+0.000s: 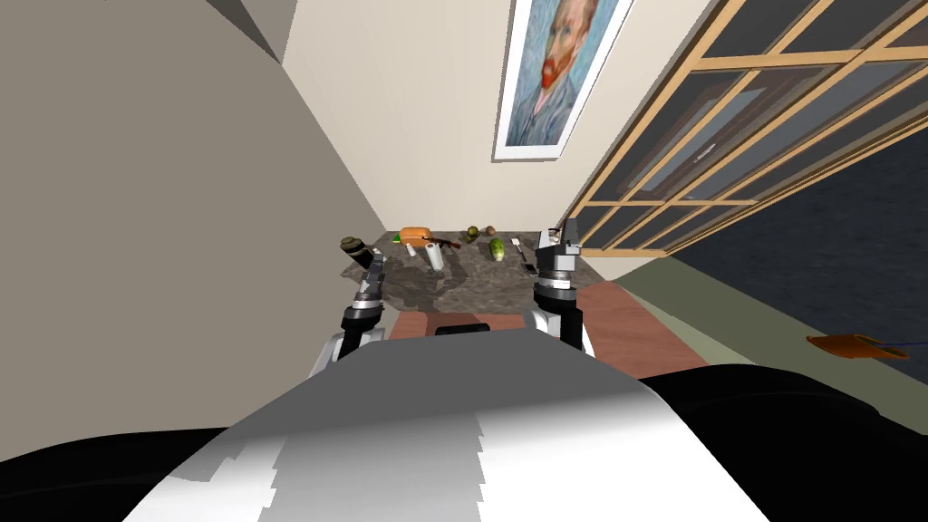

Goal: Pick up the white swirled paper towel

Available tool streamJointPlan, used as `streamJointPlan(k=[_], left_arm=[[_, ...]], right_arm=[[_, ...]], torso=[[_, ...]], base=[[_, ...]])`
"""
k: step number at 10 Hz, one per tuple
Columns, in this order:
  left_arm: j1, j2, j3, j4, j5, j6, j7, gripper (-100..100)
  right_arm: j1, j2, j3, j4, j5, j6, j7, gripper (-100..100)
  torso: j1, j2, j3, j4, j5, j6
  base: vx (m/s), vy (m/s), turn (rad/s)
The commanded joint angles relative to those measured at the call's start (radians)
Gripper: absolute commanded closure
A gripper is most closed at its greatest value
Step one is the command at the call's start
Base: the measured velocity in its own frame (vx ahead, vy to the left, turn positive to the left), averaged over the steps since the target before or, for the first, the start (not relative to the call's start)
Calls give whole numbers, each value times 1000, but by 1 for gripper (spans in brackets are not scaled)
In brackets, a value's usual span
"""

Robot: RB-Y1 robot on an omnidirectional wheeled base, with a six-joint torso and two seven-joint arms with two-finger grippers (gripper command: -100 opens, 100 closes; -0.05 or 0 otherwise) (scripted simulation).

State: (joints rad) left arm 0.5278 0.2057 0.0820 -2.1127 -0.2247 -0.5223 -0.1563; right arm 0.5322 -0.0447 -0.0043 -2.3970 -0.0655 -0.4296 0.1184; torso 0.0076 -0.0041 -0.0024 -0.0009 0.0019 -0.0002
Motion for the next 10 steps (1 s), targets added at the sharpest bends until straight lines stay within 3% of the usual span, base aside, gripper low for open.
streamJointPlan(k=[1,5,10], left_arm=[[3,8,-5,15,-30,12,-27,-100],[-13,35,-33,77,-109,36,-83,-100],[-49,76,-112,152,-230,79,-150,-100]], right_arm=[[0,0,0,0,0,0,0,0],[0,0,0,0,0,0,0,0],[0,0,0,0,0,0,0,0]], torso=[[0,0,0,0,0,0],[-4,0,0,0,-1,0],[-6,0,0,0,-1,0]], base=[[34,83,-134],[30,65,-128],[30,50,-100]])
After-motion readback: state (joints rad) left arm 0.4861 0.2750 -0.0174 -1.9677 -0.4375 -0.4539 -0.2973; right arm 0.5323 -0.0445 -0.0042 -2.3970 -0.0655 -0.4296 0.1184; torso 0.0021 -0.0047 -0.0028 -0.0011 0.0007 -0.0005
